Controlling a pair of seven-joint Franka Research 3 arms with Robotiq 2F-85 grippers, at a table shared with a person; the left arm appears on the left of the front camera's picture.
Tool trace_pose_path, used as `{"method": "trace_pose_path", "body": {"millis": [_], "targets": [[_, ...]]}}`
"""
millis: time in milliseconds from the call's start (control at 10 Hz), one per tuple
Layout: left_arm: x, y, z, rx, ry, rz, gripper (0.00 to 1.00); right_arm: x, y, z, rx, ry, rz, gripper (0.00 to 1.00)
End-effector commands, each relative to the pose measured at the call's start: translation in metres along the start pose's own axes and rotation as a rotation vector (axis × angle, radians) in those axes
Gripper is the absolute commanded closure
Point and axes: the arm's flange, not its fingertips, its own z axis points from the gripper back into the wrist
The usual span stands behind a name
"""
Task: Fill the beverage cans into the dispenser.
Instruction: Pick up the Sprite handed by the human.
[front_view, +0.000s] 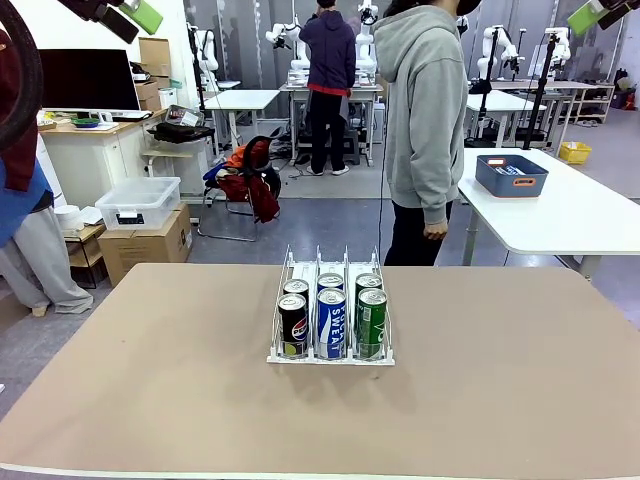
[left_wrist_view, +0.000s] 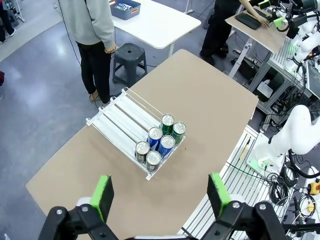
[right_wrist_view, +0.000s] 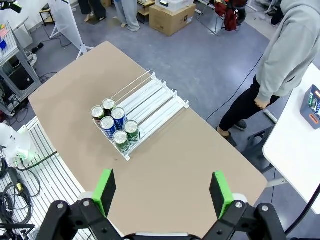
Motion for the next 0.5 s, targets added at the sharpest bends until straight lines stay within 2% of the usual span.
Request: {"method": "trace_pose_path", "body": {"millis": [0,400], "targets": [[0.0035,0.0001,-0.0003,-0.001,-0.003,-0.003,0.0,-0.0039,0.0065,-0.0053,-0.028,0.012,-0.035,0.0],[0.0019,-0.0007,0.0003,0.0,-0.001,-0.004,0.0,-0.0003,0.003,-0.0014,-0.001,0.004,-0.004,0.0]]}}
